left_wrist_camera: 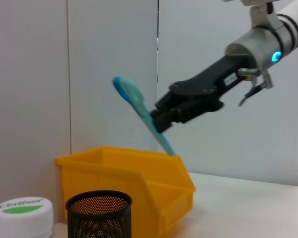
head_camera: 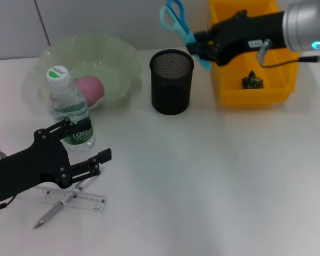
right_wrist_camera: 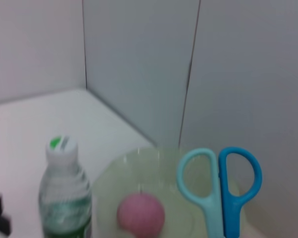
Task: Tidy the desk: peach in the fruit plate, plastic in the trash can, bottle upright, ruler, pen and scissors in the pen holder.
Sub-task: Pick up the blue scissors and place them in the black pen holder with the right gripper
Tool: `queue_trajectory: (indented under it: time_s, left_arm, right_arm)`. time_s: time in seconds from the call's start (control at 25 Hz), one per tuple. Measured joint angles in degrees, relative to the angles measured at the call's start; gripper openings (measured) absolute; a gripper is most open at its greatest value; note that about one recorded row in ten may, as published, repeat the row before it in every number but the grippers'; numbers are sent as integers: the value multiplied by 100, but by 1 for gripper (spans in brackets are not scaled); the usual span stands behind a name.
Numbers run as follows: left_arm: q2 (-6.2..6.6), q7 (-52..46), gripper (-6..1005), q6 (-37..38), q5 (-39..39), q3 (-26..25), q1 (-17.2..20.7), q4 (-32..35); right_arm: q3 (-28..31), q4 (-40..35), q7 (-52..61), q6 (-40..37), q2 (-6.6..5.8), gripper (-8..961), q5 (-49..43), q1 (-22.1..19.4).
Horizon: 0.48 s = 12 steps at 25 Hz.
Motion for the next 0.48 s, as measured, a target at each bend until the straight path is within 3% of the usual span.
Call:
queue_trajectory:
  time_s: [0.24, 0.48]
  left_arm:
    - [-2, 42, 799, 3, -1, 0, 0, -3]
    - [-4, 53, 796, 25, -8, 0, -5, -9]
  right_arm:
    - [-6, 755, -624, 846, 1, 219, 369, 155]
    - [23, 1931, -1998, 1489, -8, 220, 1633, 369]
